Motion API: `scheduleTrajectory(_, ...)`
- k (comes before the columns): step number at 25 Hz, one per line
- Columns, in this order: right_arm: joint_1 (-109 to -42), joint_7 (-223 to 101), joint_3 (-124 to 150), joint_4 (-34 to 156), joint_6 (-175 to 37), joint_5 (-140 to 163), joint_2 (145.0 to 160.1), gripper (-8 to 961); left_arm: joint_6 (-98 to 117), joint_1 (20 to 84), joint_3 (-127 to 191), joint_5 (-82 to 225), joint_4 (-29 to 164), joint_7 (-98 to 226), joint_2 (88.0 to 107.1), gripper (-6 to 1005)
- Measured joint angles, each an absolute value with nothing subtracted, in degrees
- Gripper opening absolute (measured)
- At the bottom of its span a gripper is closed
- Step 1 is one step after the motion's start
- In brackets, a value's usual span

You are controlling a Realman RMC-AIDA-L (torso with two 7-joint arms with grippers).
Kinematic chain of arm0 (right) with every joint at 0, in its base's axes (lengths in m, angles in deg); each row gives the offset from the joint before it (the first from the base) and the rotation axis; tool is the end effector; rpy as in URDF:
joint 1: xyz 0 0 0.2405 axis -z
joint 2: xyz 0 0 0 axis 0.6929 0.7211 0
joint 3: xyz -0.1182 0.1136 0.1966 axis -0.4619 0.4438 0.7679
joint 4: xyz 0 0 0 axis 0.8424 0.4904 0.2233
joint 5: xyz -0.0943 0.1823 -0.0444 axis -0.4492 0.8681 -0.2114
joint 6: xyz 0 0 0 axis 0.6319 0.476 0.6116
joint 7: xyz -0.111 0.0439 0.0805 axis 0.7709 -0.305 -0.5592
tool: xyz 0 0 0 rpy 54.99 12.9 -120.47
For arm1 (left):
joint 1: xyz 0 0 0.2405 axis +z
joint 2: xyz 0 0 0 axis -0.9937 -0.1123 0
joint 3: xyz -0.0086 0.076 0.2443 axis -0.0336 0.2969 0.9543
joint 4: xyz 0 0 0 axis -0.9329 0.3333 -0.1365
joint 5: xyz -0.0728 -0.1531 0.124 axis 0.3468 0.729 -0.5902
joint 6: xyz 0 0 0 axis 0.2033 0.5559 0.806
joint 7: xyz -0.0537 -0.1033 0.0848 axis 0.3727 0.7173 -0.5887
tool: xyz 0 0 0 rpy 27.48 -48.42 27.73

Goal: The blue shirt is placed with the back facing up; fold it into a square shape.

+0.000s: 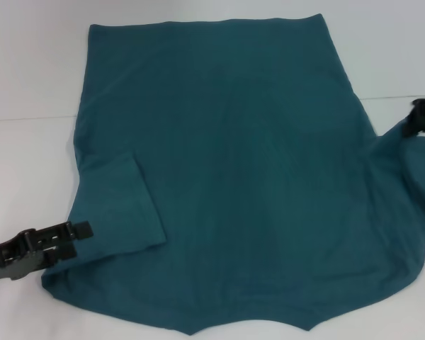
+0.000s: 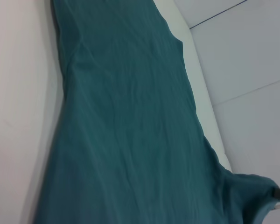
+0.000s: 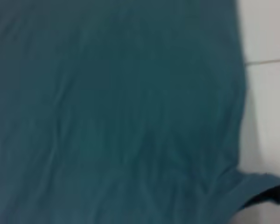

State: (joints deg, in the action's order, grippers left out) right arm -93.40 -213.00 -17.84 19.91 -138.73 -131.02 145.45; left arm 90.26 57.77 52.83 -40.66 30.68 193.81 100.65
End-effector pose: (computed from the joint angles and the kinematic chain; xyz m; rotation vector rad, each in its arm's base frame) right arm 0.2582 0.4432 0.1252 -1.9493 1.6076 -0.0153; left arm -0.3211 0.3077 0.0272 -2.0558 -1.9586 -0.8325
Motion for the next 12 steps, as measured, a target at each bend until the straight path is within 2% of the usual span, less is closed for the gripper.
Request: scheduleTrajectory(12, -95.5, -213.9, -23.0, 20.8, -140.3, -133.8, 147.22, 3, 90.0, 57.9, 52.5, -40.7, 30.7, 193.9, 100.65, 784)
